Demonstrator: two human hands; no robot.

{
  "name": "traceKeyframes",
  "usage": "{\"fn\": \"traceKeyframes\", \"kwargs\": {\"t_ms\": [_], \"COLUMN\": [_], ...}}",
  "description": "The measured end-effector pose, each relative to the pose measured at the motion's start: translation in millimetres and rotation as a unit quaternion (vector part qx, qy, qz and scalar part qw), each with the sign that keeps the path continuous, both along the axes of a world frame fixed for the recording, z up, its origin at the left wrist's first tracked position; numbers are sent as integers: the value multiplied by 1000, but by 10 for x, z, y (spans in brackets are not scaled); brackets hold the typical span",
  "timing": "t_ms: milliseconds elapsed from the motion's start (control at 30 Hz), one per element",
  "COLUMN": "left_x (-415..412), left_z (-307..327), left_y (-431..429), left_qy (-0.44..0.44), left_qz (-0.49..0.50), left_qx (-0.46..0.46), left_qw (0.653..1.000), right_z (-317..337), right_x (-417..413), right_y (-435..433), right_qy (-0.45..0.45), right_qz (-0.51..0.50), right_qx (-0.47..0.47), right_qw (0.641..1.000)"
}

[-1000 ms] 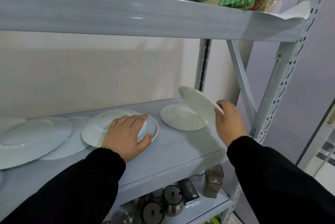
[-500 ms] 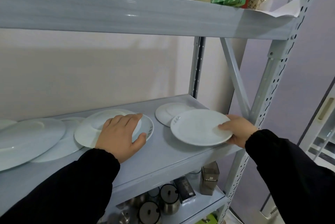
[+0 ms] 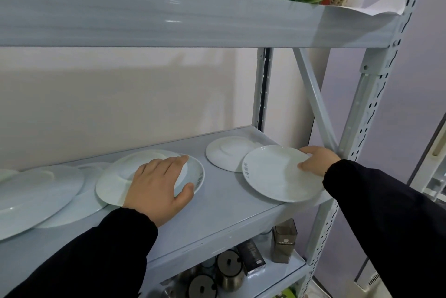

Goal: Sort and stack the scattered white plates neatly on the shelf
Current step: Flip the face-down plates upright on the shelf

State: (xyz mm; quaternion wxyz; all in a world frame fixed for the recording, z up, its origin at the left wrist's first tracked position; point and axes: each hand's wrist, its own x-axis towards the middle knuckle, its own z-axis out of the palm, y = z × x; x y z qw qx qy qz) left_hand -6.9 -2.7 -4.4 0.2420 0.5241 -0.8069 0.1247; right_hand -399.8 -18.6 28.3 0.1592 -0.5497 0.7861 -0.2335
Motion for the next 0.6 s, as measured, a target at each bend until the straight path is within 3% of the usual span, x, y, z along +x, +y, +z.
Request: {"fn": "traceKeyframes", "kwargs": {"t_ms": [200,400,600], "left_x": [-1,10,4], "left_z": [9,2,2], "left_y": [-7,-15,-12], "left_qy": [7,7,12], "left_qz": [-7,-5,-2], "left_qx": [-4,-7,-16], "left_qw": [1000,1000,1000], "right_z": [-28,-119,-123], "right_x": [-67,5,141], "right_y": [-250,-403,-509], "right_qy": [-10,27,46], "right_qz": [-44,-16,0], "right_qx": [-38,29,24], "right_qw": [998,999,999]}}
